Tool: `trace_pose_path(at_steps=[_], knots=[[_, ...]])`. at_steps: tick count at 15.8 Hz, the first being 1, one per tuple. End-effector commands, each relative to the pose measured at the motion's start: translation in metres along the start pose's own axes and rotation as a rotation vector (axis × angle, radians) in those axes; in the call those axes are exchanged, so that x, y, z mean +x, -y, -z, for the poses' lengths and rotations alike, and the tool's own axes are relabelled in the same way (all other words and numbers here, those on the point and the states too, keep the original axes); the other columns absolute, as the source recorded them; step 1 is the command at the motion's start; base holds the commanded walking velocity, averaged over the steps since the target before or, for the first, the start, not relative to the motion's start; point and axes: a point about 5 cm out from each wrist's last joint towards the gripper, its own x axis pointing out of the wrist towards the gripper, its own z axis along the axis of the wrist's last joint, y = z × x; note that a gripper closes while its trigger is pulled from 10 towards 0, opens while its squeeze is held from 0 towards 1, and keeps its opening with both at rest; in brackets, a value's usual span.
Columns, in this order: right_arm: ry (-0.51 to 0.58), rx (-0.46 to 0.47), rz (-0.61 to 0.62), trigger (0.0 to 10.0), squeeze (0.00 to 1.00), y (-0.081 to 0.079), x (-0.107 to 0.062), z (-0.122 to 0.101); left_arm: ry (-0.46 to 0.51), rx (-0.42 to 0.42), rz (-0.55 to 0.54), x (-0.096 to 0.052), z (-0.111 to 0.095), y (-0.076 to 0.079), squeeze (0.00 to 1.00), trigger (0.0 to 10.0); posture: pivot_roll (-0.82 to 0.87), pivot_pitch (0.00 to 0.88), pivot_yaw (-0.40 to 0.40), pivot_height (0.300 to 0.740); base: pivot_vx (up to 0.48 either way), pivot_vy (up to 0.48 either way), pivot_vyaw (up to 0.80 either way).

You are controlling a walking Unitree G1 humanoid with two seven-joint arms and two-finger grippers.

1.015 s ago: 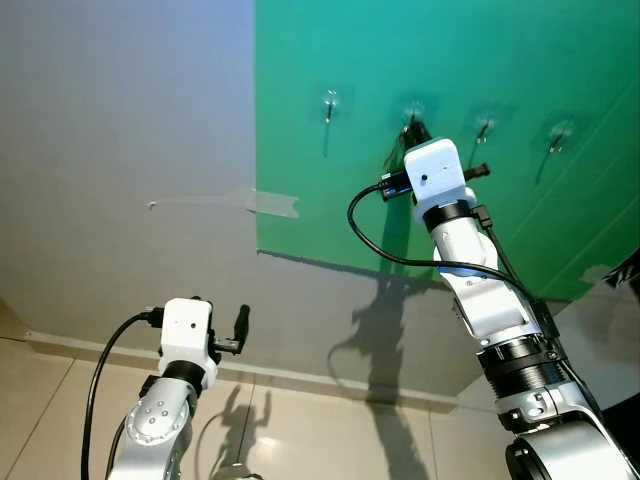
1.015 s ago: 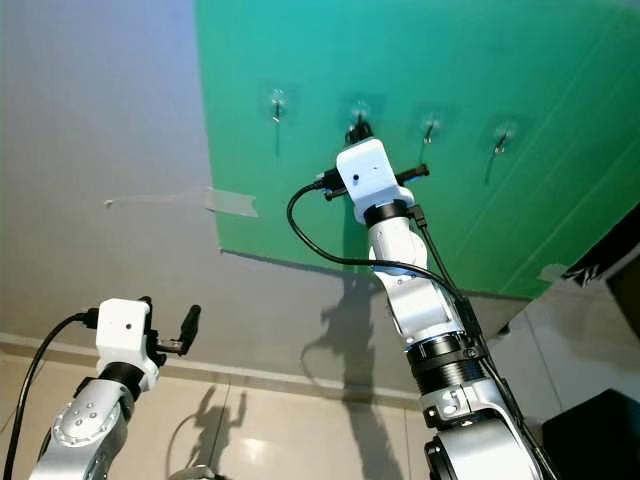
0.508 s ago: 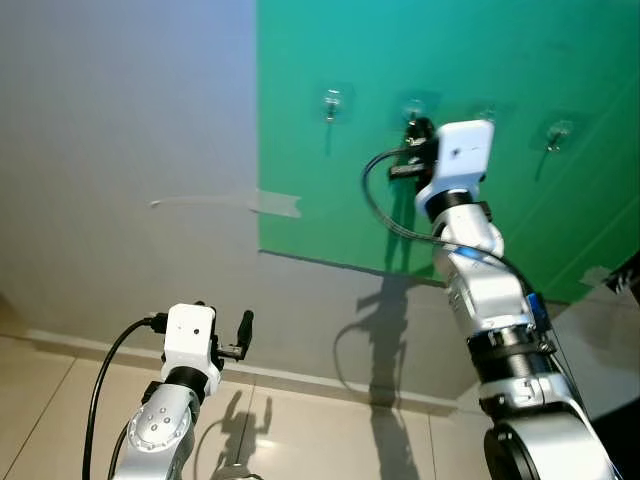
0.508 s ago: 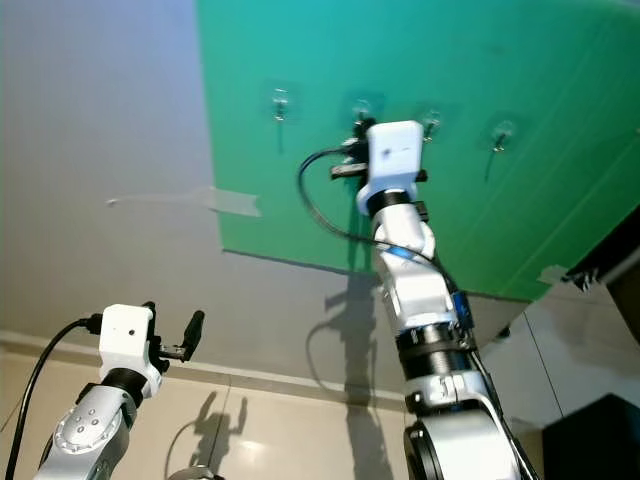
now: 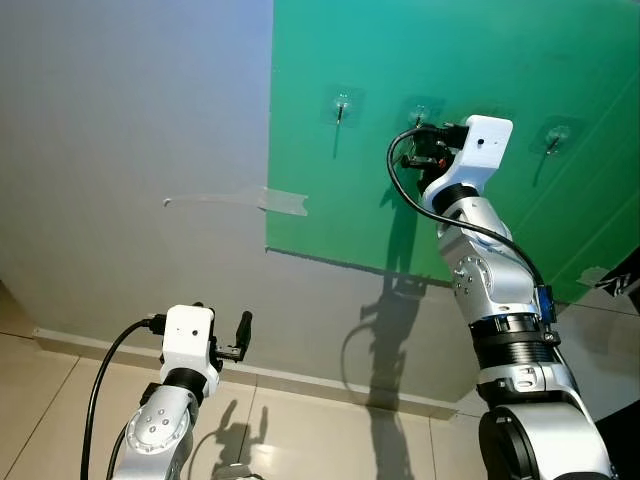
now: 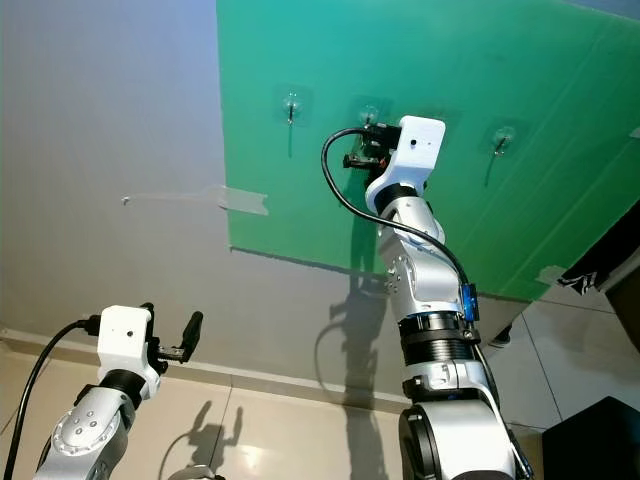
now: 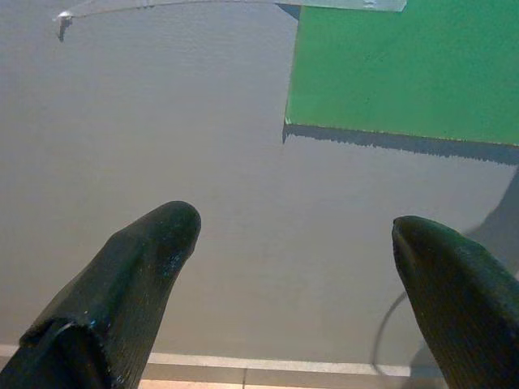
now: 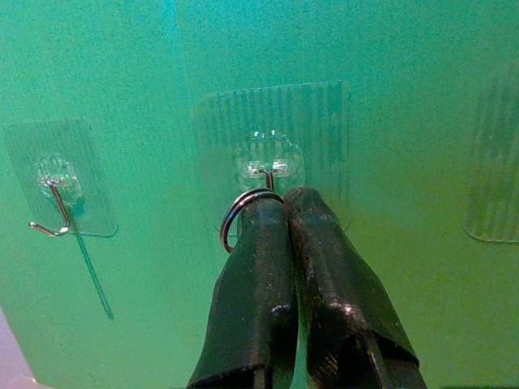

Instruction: Hang keys on a hook

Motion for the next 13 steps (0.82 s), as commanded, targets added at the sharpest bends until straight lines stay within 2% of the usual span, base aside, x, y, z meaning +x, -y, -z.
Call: trace_pose_path(at_steps=[1,2,3,4,5,6,7,11,13], knots=[[-0.094,-0.01,0.068,10.0,0.0,0.019,-0.006,0.019,0.002,0.004,0.017,-0.001,-0.001,0.005,0.0,10.0,0.12,0.0,-0.093,0.74,0.0,0.0,0.0],[-0.051,-0.074,0.063,10.0,0.0,0.019,-0.006,0.014,0.0,0.003,0.015,-0.001,0.0,0.005,0.0,10.0,0.12,0.0,-0.096,0.74,0.0,0.0,0.0],[-0.002,-0.229,0.036,10.0,0.0,0.015,-0.005,0.009,-0.001,0.003,0.013,-0.002,0.001,0.005,0.0,10.0,0.12,0.0,-0.098,0.74,0.0,0.0,0.0],[0.098,-0.445,-0.01,10.0,0.0,0.008,-0.007,0.0,-0.002,0.002,0.012,-0.002,0.001,0.005,0.0,10.0,0.12,0.0,-0.1,0.74,0.0,0.0,0.0],[0.201,-0.593,-0.055,10.0,0.0,0.0,-0.01,-0.008,-0.002,0.0,0.011,-0.003,0.002,0.006,0.0,10.0,0.12,0.0,-0.101,0.74,0.0,0.0,0.0],[0.237,-0.635,-0.062,10.0,0.0,-0.002,-0.011,-0.01,-0.003,-0.001,0.011,-0.003,0.002,0.006,0.0,10.0,0.12,0.0,-0.101,0.74,0.0,0.0,0.0],[0.252,-0.632,-0.066,10.0,0.0,-0.002,-0.012,-0.011,-0.003,-0.002,0.011,-0.003,0.002,0.006,0.0,10.0,0.12,0.0,-0.102,0.74,0.0,0.0,0.0],[0.379,-0.723,-0.067,10.0,0.0,-0.004,-0.016,-0.014,-0.005,-0.006,0.014,-0.004,0.003,0.009,0.0,10.0,0.12,0.0,-0.104,0.74,0.0,0.0,0.0],[0.352,-0.728,-0.081,10.0,0.0,-0.002,-0.015,-0.01,-0.005,-0.008,0.014,-0.005,0.003,0.009,0.0,10.0,0.12,0.0,-0.106,0.74,0.0,0.0,0.0]])
